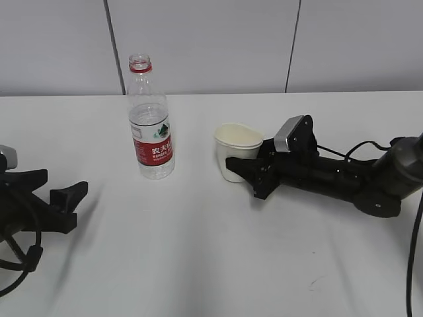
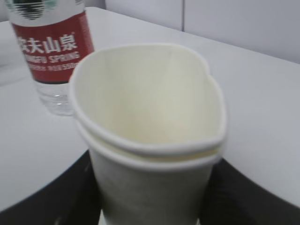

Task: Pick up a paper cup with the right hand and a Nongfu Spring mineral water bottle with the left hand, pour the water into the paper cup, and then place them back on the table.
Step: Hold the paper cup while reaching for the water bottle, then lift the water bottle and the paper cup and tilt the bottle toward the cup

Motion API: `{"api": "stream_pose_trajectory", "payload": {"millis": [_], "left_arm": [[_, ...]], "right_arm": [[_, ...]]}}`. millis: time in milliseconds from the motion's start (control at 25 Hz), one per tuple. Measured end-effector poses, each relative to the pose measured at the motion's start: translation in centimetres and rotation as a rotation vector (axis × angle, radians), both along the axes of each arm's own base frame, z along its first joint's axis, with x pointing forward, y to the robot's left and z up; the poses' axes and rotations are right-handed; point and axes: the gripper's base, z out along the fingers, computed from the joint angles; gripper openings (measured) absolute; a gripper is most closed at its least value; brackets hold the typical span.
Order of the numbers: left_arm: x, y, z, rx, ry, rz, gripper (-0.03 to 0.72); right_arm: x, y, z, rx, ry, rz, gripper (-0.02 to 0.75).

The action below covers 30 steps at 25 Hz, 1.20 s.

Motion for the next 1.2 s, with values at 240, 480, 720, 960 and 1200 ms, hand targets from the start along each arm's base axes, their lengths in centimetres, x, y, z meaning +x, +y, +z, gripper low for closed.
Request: {"api": "stream_pose_trajectory", "payload": {"millis": [240,480,720,960,1200], "left_arm": [[0.0,-0.5,0.1,0.006,-0.007,-0.068,0.51],[1.7,-1.5,1.1,0.01,-0.086,-0.163,0.51],[2.9,-1.9,1.8,0.007,-0.132,-0.202,0.532],[4.7,-2.6,1.9,-0.019,-0.158,-0.251,0.568],[7.1,-3.5,0.5,-0.06,-0.132,-0.326,0.573]], "right_arm": [[-0.5,0.2,3.3,-0.069,-0.038,0.052,0.397],[-0.8,0.1,4.0,-0.077,-0.041,0.045,0.394],[-0.7,0.0,4.2,-0.065,-0.04,0.02,0.391],[-0.6,-0.1,4.2,-0.063,-0.038,0.015,0.39],[-0.6,-0.1,4.2,-0.062,-0.038,0.013,0.389]]}}
